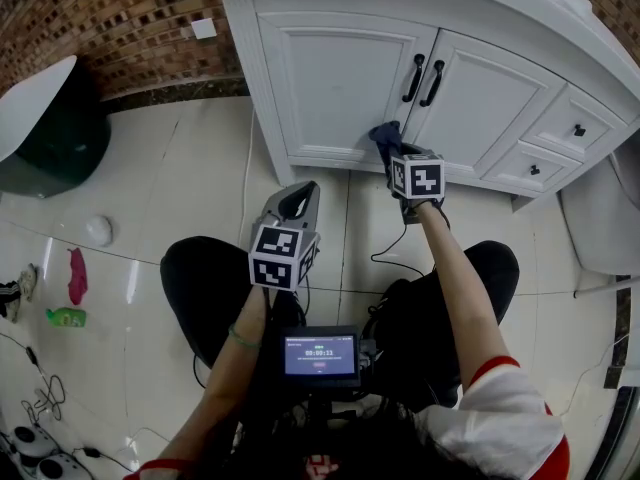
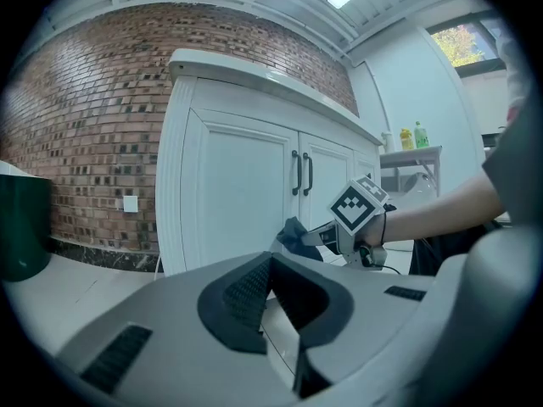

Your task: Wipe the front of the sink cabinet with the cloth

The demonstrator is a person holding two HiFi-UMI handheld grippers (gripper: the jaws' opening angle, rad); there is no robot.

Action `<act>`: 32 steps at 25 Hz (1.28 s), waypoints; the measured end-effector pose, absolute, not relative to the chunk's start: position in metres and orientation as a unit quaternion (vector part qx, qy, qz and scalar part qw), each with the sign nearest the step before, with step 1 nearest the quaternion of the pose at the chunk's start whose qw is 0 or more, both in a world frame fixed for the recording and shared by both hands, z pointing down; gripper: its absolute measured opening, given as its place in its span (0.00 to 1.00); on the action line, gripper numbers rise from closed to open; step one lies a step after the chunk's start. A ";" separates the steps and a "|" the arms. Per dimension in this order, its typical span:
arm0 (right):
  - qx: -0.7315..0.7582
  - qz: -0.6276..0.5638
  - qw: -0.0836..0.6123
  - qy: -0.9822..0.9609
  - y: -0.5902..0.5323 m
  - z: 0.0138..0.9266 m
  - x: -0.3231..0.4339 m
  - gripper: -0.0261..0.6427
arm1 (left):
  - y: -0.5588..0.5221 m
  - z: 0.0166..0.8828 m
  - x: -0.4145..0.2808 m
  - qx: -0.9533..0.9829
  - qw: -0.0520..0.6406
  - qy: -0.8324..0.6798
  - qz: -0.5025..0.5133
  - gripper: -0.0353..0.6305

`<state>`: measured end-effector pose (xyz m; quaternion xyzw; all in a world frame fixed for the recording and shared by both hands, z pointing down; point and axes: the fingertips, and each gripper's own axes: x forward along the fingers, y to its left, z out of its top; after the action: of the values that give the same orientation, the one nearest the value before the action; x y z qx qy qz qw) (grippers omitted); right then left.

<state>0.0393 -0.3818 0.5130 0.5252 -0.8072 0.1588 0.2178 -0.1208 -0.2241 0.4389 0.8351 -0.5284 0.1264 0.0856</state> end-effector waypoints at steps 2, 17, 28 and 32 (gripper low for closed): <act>0.510 0.157 0.217 -0.817 -0.379 0.515 0.020 0.13 | -0.225 0.439 -0.121 0.835 0.086 -0.528 0.125 0.09; 0.404 0.149 0.247 -0.868 -0.381 0.544 -0.175 0.13 | -0.230 0.444 -0.164 0.821 0.100 -0.555 0.096 0.08; 0.440 0.150 0.265 -0.845 -0.391 0.556 -0.123 0.13 | -0.229 0.447 -0.164 0.824 0.098 -0.548 0.102 0.09; 0.469 0.153 0.270 -0.827 -0.392 0.558 -0.064 0.13 | -0.228 0.449 -0.157 0.826 0.097 -0.544 0.113 0.09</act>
<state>-0.0642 -0.3920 0.5584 0.4692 -0.8269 0.1528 0.2698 -0.1570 -0.2279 0.4490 0.8256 -0.5443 0.1128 0.0970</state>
